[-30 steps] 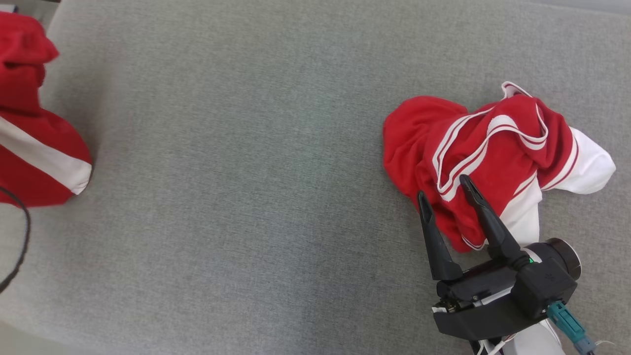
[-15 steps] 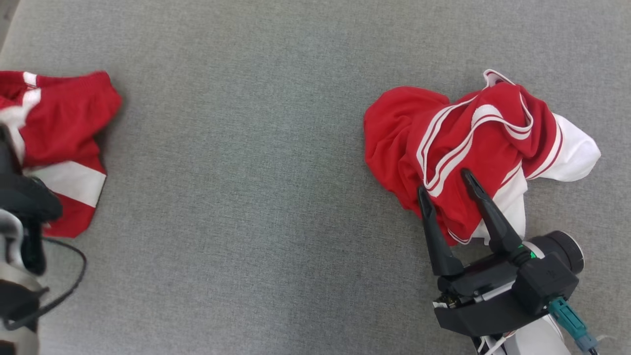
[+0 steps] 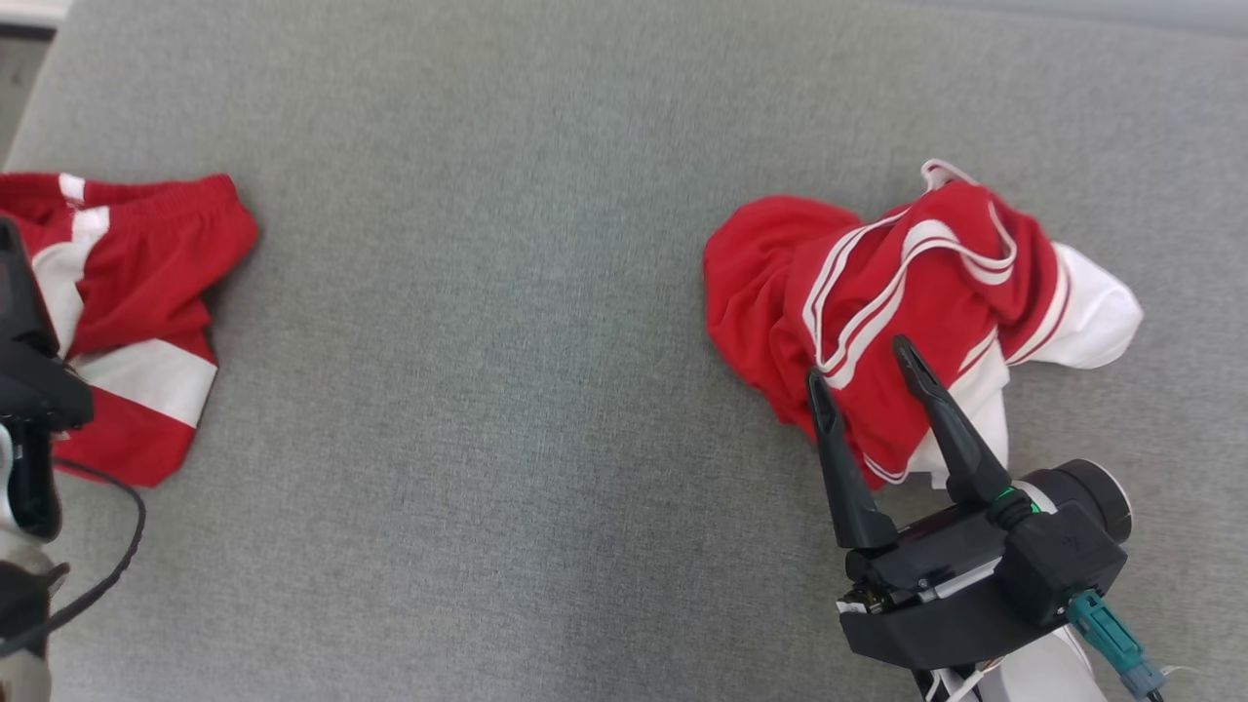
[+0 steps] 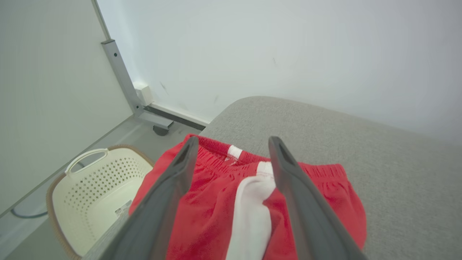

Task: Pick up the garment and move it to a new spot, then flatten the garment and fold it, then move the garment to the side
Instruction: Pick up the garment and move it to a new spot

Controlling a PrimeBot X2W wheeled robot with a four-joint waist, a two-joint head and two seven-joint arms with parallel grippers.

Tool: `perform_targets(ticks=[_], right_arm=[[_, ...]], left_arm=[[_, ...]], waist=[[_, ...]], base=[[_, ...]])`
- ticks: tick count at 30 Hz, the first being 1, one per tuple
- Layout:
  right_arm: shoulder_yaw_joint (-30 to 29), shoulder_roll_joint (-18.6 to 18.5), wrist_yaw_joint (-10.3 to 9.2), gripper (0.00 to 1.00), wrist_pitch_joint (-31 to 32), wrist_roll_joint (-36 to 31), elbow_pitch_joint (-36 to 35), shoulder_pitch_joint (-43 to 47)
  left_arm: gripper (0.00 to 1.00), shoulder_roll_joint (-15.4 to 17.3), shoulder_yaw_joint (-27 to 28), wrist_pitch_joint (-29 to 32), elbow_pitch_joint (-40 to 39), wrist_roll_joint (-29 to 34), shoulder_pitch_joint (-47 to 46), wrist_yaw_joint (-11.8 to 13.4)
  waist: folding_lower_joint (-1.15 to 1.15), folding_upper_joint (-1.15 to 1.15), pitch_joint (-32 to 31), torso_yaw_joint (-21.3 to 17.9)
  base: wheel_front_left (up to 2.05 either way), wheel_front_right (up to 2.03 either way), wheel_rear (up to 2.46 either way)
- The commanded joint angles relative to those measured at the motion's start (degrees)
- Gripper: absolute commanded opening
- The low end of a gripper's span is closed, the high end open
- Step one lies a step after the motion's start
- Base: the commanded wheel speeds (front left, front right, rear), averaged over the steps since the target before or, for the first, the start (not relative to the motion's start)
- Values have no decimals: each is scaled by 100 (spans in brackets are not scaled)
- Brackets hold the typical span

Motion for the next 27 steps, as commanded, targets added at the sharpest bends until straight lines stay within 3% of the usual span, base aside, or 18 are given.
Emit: perform_targets(ticks=[1,10,18,27], right_arm=[[13,41,20,100,4,55,-1,44],[-144,231,20,100,4,119,33,160],[-543,343,20,100,4,148,138,339],[-879,381,20,100,4,173,299,484]], left_arm=[[100,39,79,-17,-179,125,176,10],[100,-143,401,-18,-1675,861,875,161],[100,-617,363,-18,-3050,1390,1824,155],[100,-1000,156,-18,-3650,1617,2581,130]], waist=[[0,0,-197,-57],[0,0,-784,-427],[0,0,-1266,-1015],[0,0,-1488,-1606]], base=[[0,0,0],[0,0,0],[0,0,0],[0,0,0]])
